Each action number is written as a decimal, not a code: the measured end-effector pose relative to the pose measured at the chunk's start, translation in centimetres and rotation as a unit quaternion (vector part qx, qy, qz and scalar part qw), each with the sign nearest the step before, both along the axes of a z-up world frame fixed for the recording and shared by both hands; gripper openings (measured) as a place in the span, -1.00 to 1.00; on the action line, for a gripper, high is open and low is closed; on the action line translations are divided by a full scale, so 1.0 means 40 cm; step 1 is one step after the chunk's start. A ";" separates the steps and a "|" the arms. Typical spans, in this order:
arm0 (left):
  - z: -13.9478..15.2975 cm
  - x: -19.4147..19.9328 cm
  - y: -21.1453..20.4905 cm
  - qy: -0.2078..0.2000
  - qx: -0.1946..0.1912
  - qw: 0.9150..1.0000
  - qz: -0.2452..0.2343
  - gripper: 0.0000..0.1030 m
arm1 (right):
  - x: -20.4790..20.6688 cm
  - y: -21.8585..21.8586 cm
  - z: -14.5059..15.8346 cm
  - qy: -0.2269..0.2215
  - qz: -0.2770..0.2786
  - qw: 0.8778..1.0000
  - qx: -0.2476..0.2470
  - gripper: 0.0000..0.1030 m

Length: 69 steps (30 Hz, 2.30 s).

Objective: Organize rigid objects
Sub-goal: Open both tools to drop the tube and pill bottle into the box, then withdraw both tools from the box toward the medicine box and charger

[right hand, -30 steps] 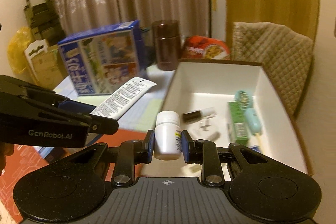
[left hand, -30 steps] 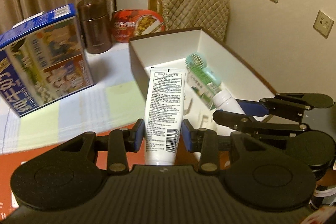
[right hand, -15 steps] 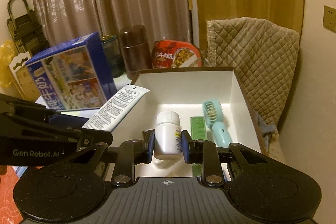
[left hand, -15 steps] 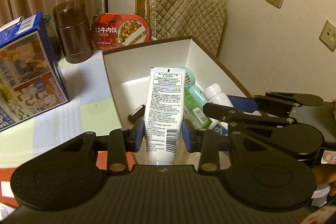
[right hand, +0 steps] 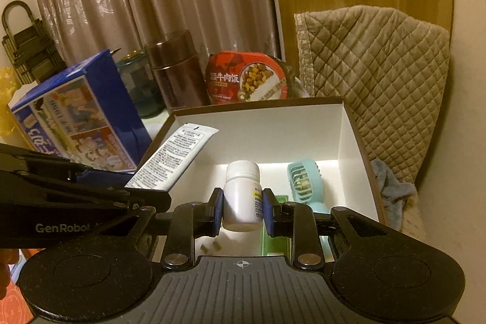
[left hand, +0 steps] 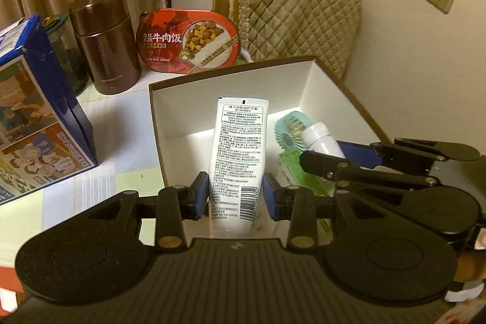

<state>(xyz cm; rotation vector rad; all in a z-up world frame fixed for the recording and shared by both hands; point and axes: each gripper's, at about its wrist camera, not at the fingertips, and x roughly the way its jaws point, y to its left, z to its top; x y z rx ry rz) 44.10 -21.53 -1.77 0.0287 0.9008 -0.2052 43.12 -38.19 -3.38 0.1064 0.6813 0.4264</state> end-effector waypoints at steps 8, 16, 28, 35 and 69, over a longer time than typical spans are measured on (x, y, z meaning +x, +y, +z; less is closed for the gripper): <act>-0.043 0.097 0.014 0.020 0.012 1.000 0.003 -0.35 | 0.072 0.013 -0.039 0.023 -0.006 1.000 0.011 -0.54; -0.086 0.144 0.012 0.040 0.027 0.999 -0.005 -0.34 | 0.105 0.019 -0.071 0.044 -0.013 0.999 0.016 -0.54; -0.096 0.142 0.023 0.033 0.036 0.999 -0.012 -0.30 | 0.122 0.032 -0.080 0.044 -0.019 0.999 0.014 -0.51; -0.088 0.124 0.025 0.034 0.028 0.999 -0.022 -0.29 | 0.108 0.022 -0.075 0.041 -0.017 0.999 0.004 -0.29; 0.052 -0.267 0.148 -0.022 -0.033 0.999 -0.023 0.06 | -0.232 -0.040 0.041 0.016 -0.055 0.995 0.080 0.39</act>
